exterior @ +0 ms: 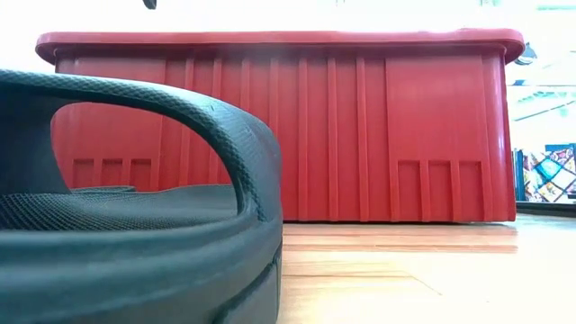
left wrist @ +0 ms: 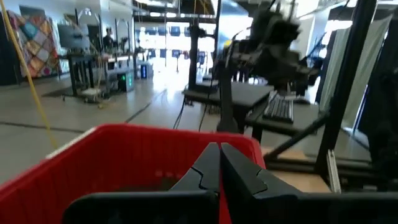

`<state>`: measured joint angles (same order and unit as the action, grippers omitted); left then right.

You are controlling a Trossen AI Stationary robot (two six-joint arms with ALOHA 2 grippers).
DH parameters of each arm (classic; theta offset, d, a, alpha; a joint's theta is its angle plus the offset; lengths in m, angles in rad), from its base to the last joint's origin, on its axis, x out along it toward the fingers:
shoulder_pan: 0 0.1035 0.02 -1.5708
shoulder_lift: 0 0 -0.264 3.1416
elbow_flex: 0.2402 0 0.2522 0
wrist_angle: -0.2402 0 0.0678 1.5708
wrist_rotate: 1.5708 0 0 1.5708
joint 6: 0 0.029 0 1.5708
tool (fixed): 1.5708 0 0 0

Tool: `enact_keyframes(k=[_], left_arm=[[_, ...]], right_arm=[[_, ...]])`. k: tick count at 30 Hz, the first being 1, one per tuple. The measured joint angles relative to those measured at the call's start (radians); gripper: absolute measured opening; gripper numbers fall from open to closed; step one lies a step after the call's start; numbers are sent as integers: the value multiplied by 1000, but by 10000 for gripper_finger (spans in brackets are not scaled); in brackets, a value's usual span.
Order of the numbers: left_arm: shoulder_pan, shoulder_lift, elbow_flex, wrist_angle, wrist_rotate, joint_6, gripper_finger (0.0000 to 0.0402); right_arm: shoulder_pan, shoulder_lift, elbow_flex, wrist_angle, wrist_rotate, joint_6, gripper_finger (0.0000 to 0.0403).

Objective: Pick and place slides into bin
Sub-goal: Put the slide into the bin

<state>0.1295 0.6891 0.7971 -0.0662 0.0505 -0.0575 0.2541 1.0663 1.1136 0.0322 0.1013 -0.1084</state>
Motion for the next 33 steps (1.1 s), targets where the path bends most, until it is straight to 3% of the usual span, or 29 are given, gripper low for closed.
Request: enact_keyframes(k=[6,10,14,19,26,31,33], left_arm=[[0,-23,0,-88,-5,-30,15],[0,-23,0,-98,-30,-55,5],[0,-23,0,-101,-35,-57,5],[0,-22,0,-106,-80,-56,15],[1,-22,0,-120,-206,-26,5],[1,-22,0,-125,-235,-25,7],[1,-22,0,-125,-236,-24,13]], right_arm=[[23,175,150,-151,-4,141,0],[23,249,159,-186,-123,224,5],[23,325,159,-201,-232,245,27],[19,409,159,-211,-290,226,73],[-25,559,159,-128,-466,215,141],[-24,647,161,35,-630,261,166],[-21,676,154,39,-651,261,172]])
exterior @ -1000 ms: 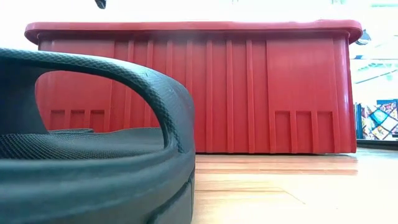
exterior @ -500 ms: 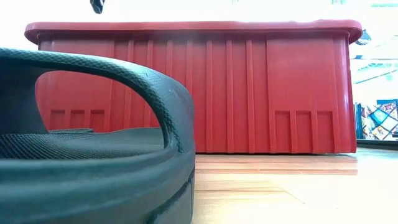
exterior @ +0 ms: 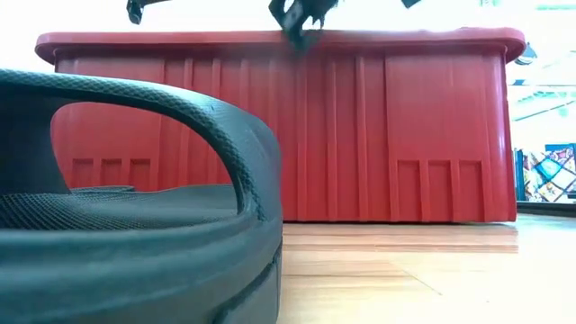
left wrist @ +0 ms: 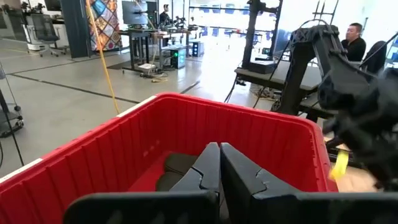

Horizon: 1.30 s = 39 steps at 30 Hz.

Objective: Pick and place slides into bin
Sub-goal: Put the slide into the bin

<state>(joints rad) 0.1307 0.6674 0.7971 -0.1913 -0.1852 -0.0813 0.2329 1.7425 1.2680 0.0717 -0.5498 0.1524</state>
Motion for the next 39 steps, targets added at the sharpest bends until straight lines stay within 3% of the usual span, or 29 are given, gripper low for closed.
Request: enact_keyframes(k=[7,16,24,29,39], left_arm=[[0,0,0,0,-1,34,6],[0,0,0,-21,0,34,17],[0,0,0,-70,1,32,6],[0,0,0,-80,1,12,7],[-1,0,0,-76,3,-4,25]], right_arm=[[0,-50,4,13,63,-39,175],[109,-188,4,-131,407,-231,176],[207,-151,4,-124,541,-177,176],[192,-86,4,-17,540,-171,176],[152,100,4,123,309,-111,176]])
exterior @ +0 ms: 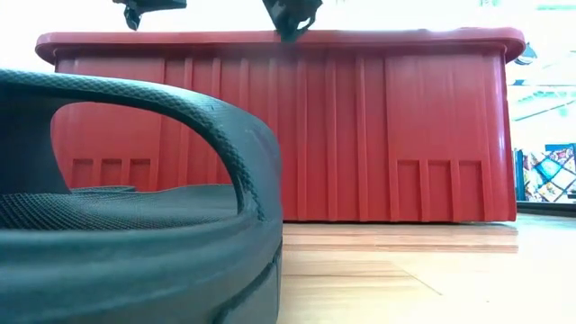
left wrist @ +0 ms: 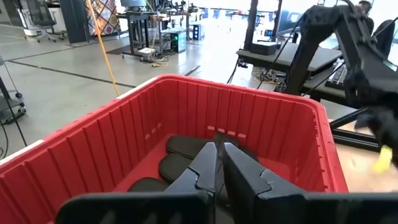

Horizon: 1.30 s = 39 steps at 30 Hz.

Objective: Pick and place slides into bin
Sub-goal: Put the slide into the bin

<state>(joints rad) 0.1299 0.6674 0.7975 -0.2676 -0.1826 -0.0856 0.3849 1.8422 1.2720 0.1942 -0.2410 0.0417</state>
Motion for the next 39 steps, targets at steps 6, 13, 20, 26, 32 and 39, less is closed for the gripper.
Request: enact_keyframes(k=[6,13,20,26,32,39], left_arm=[[0,0,0,1,2,-41,26],[0,0,0,1,2,-55,26],[0,0,0,1,3,-74,26],[0,0,0,1,32,-71,26],[0,0,0,2,33,-69,26],[0,0,0,1,34,-67,26]], right_arm=[[-2,77,0,40,-32,79,176],[-26,136,0,130,-24,165,176],[-35,186,0,137,-27,268,176],[-11,224,0,140,-58,338,176],[13,262,0,211,-48,348,176],[6,291,0,280,-89,350,133]])
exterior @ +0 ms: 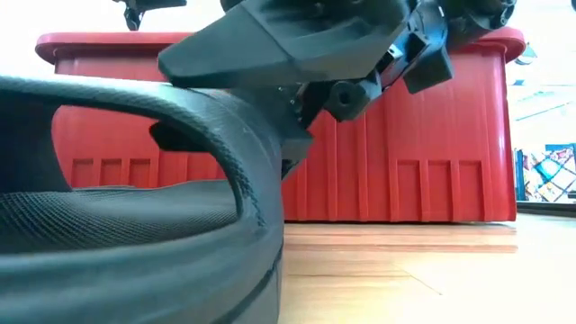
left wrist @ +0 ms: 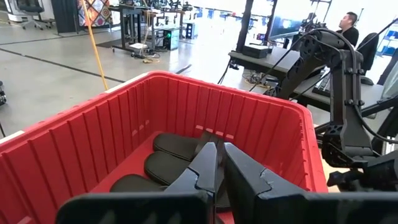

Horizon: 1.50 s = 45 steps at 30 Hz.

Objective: Pick and place slides into bin
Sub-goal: Put the slide into the bin

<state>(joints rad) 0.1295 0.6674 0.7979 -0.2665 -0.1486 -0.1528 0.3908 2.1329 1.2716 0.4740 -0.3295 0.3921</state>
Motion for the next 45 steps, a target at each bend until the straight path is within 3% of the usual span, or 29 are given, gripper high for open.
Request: enact_keyframes(k=[5,10,19,22,26,29,34,41,45], left_arm=[[0,0,0,0,2,-3,26],[0,0,0,0,19,-7,26],[0,0,0,0,19,-14,26],[0,0,0,0,19,-32,26],[0,0,0,0,19,-43,26],[0,0,0,0,19,-70,26],[0,0,0,0,20,-92,26],[0,0,0,-1,20,-63,26],[0,0,0,-1,20,-30,26]], right_arm=[[-4,-50,-1,-18,-24,41,18],[3,-146,-1,-40,-45,4,8],[-2,-398,2,-226,-173,-88,4],[-3,-506,45,-375,-139,-111,3],[-17,-639,160,-691,28,-206,3],[-71,-712,266,-964,138,-291,3],[-223,-804,376,-1281,204,-365,3],[-468,-886,387,-1471,250,-441,3],[-614,-877,387,-1579,168,-544,3]])
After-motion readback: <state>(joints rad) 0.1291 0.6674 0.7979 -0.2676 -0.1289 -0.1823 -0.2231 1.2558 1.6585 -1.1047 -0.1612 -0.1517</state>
